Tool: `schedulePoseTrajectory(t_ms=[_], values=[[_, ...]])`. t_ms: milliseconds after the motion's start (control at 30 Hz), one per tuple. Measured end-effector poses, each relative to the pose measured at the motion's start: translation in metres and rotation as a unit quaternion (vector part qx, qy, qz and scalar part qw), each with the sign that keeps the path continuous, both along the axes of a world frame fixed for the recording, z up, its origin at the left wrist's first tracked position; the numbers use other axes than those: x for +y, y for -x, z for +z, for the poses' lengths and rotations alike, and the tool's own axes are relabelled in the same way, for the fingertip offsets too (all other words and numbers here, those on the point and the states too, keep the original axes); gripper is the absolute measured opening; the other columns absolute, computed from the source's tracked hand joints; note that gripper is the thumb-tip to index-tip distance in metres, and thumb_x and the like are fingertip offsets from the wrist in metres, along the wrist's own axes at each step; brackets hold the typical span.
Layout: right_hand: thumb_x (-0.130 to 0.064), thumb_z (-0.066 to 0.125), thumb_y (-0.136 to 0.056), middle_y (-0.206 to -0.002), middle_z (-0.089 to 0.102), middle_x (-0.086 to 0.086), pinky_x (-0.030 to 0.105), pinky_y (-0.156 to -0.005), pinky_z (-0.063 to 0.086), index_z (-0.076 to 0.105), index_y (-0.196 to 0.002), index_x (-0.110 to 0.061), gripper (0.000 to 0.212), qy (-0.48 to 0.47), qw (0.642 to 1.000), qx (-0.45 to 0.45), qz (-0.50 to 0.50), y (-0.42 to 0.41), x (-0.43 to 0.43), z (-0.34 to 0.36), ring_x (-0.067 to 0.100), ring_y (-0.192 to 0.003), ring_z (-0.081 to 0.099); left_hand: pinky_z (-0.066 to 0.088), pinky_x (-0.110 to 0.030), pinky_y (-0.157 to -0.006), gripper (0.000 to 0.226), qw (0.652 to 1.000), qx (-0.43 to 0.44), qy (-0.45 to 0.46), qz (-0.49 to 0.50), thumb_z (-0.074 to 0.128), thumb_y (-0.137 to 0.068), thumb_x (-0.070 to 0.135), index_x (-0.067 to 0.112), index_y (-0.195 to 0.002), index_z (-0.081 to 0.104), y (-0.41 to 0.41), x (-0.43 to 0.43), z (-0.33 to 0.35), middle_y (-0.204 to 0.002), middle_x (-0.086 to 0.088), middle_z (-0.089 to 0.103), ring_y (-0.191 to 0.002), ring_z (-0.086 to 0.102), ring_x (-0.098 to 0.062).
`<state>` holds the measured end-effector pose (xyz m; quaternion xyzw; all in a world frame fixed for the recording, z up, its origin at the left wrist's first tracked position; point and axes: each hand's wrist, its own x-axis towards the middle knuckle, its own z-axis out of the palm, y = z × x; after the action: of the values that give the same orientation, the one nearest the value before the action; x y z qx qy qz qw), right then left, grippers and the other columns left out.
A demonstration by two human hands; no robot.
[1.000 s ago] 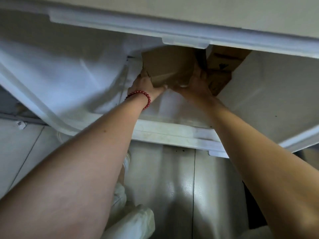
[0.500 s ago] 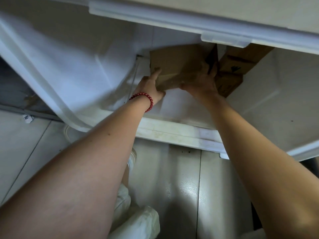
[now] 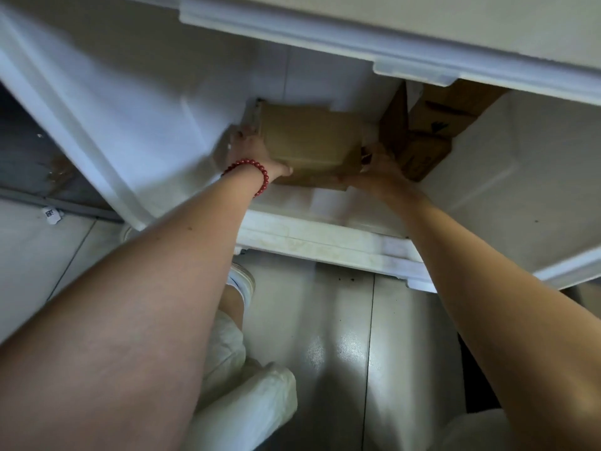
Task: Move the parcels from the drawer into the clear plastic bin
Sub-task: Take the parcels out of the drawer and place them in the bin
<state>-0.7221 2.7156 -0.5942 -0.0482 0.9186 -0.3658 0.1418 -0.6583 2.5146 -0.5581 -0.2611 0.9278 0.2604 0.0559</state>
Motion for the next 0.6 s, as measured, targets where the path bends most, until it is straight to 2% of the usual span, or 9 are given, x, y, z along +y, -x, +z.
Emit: schedulePoseTrajectory(t_ms=[67,133,167,233,367,433,500,600], values=[[-0.035,0.084,-0.07,-0.117,0.05,0.0,0.013,-0.064,0.04,0.044,-0.127,-0.012,0.074,0.074,0.995,-0.047,-0.037,-0.009,-0.002,0.007,0.015,-0.103,0.052,0.033,-0.034,-0.106,0.095,1.0,-0.011,-0.001,0.003,0.079,-0.068,0.049,0.005,-0.141,0.038,-0.008,-0.004,0.011,-0.144,-0.013,0.039,-0.133,0.036,-0.029],[-0.03,0.082,-0.073,-0.113,0.048,-0.003,0.005,-0.054,0.039,0.04,-0.13,-0.012,0.074,0.13,0.988,-0.062,-0.064,-0.024,-0.004,0.016,0.013,-0.098,0.05,0.035,-0.036,-0.108,0.092,0.999,0.001,-0.049,0.002,0.08,-0.069,0.047,0.008,-0.141,0.038,-0.018,-0.003,0.022,-0.142,-0.01,0.044,-0.132,0.039,-0.029],[-0.028,0.081,-0.075,-0.113,0.048,-0.002,0.003,-0.056,0.04,0.038,-0.132,-0.011,0.073,0.151,0.984,-0.065,-0.073,-0.034,-0.004,0.018,0.013,-0.098,0.05,0.035,-0.039,-0.109,0.091,0.996,0.011,-0.087,0.005,0.08,-0.07,0.042,0.01,-0.143,0.036,-0.024,-0.002,0.026,-0.143,-0.009,0.044,-0.133,0.039,-0.028],[-0.026,0.077,-0.08,-0.115,0.049,0.0,0.012,-0.075,0.043,0.034,-0.134,-0.01,0.071,0.167,0.98,-0.078,-0.071,-0.055,-0.005,0.026,0.013,-0.099,0.049,0.036,-0.042,-0.11,0.091,0.99,0.03,-0.138,0.013,0.081,-0.072,0.035,0.012,-0.145,0.032,-0.04,0.002,0.031,-0.145,-0.008,0.044,-0.133,0.04,-0.027],[-0.033,0.074,-0.082,-0.112,0.048,-0.002,0.024,-0.091,0.043,0.035,-0.127,-0.016,0.062,0.188,0.974,-0.109,-0.061,-0.085,0.002,0.051,0.014,-0.1,0.051,0.034,-0.04,-0.11,0.095,0.991,0.031,-0.13,0.011,0.077,-0.074,0.042,0.016,-0.149,0.025,-0.069,0.007,0.051,-0.149,-0.006,0.039,-0.135,0.038,-0.027],[-0.039,0.076,-0.079,-0.114,0.047,-0.003,0.032,-0.098,0.046,0.034,-0.134,-0.016,0.073,0.211,0.97,-0.095,-0.076,-0.097,0.008,0.066,0.016,-0.105,0.052,0.033,-0.038,-0.11,0.099,0.993,0.032,-0.111,0.006,0.075,-0.073,0.049,0.016,-0.15,0.023,-0.081,0.009,0.067,-0.151,-0.006,0.035,-0.136,0.036,-0.027],[-0.042,0.077,-0.077,-0.119,0.049,-0.004,0.033,-0.101,0.046,0.033,-0.141,-0.014,0.083,0.236,0.964,-0.092,-0.08,-0.112,0.014,0.081,0.015,-0.11,0.053,0.034,-0.041,-0.11,0.097,0.993,0.028,-0.111,-0.005,0.075,-0.071,0.054,0.016,-0.148,0.028,-0.095,0.012,0.083,-0.148,-0.007,0.039,-0.134,0.039,-0.028],[-0.039,0.079,-0.076,-0.129,0.056,0.003,0.035,-0.101,0.047,0.041,-0.139,-0.01,0.079,0.269,0.956,-0.089,-0.082,-0.145,0.026,0.096,0.019,-0.117,0.056,0.041,-0.04,-0.105,0.085,0.988,0.05,-0.143,-0.01,0.078,-0.068,0.052,0.017,-0.138,0.044,-0.13,0.021,0.106,-0.136,-0.004,0.053,-0.125,0.05,-0.024]])
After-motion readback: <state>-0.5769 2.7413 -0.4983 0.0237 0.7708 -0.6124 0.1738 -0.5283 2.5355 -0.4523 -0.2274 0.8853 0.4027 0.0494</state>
